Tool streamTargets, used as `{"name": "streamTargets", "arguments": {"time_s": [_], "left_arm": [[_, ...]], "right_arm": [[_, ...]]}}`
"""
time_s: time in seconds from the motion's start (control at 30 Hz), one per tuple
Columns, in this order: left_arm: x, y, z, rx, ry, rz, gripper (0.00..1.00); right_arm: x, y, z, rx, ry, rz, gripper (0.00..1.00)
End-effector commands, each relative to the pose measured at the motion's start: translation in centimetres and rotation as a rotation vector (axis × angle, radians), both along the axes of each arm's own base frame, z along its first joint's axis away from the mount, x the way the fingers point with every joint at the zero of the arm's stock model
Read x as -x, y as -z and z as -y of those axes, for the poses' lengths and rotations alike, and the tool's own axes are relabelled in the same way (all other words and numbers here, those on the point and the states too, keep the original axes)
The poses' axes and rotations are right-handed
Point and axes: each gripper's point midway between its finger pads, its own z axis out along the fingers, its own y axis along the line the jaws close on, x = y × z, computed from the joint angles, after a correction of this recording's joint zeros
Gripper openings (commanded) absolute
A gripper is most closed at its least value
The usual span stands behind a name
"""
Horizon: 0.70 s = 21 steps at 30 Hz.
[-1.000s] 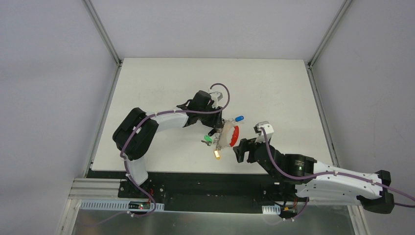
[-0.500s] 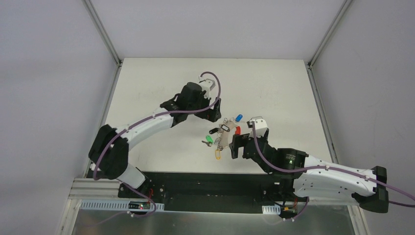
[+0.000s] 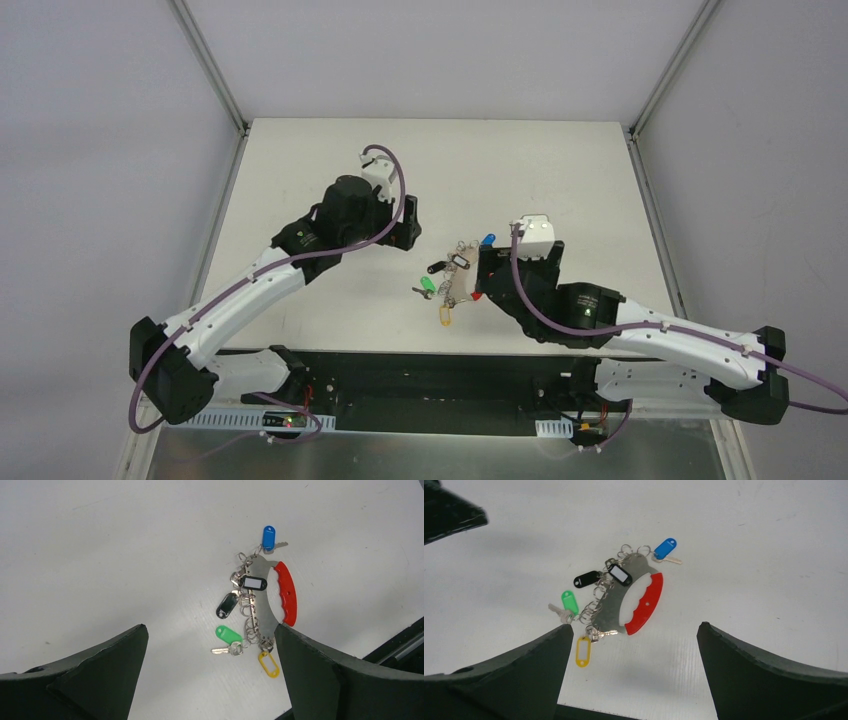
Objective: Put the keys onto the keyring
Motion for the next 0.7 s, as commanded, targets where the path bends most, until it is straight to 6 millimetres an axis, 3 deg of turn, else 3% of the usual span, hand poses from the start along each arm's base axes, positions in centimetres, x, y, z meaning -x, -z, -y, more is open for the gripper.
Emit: {"name": "streamTargets", "arguments": {"time_s": [0.0, 0.3, 0.47, 0.67], "left_arm": [[1.4, -2.2, -2.6, 0.005, -0.066, 0.017, 0.99], [4.9, -6.5, -4.2, 0.069, 0.006, 0.111, 0.99], [5.8, -7.5, -5.1, 0.076, 0.014, 0.147, 0.99], [5.9, -7.5, -6.4, 0.076, -0.046, 0.162, 0.99]], "right_arm": [[-1.5, -4.0, 3.5, 0.023, 0.177, 0.149, 0.99], [-1.9, -7.5, 5.0, -0.05, 0.218, 0.245, 0.99], [-2.0, -8.3, 5.6, -0.064, 0.244, 0.274, 0.99], [-2.3, -8.0, 5.4, -0.005, 0.261, 0.284, 0.99]]}}
